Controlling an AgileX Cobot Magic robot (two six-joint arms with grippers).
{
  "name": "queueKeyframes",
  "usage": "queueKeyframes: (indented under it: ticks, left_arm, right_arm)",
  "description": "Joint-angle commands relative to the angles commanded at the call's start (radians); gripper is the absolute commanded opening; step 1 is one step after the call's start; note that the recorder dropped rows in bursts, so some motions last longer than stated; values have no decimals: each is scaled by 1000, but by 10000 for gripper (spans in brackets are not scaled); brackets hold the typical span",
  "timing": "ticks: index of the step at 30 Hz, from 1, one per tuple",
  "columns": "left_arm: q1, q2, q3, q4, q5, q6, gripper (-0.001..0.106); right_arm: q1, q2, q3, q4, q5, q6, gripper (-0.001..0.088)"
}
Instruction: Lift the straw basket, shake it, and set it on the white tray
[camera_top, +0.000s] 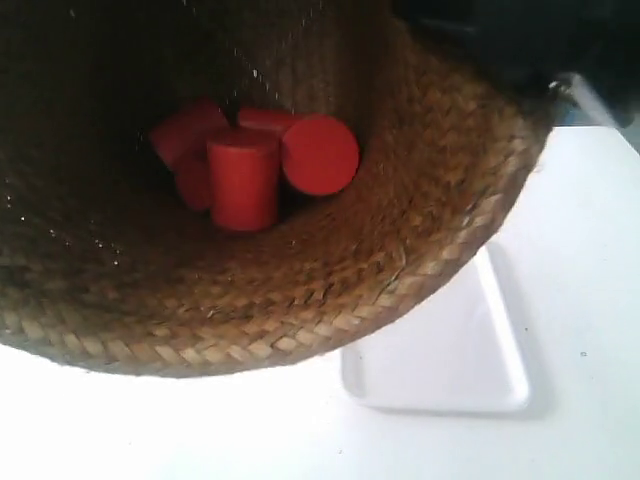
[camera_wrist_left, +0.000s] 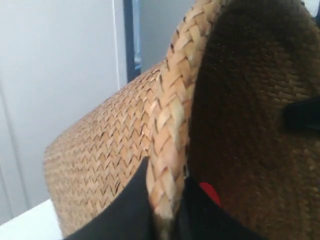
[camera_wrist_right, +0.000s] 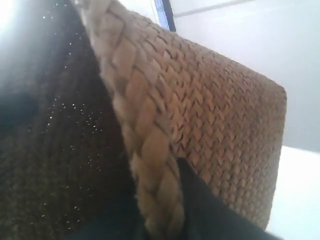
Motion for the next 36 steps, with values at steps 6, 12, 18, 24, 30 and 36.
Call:
queueKeyframes:
  ticks: [6,12,18,24,30,36]
  left_arm:
    - [0,-33,-99,2,120,1,0]
    - [0,41,3,-4,-84,50,0]
    - [0,-9,-55,19,20,38,0]
    - [0,-30,-92,53,71,0,0]
    - [0,-27,-44,17,52,-31,0]
    - [0,6,-48,21,-82,-199,0]
  right_arm:
    - [38,-93,-109,94,21,-25,0]
    - [-34,45,-61,-69,54,-33,0]
    - [9,-57,-89,-29,2,-52,0]
    - [23,-119,-96,0,-24,-58,0]
    - [18,-102,-66,53,-20,24,0]
    - [-14,-63,-84,10,257,105,0]
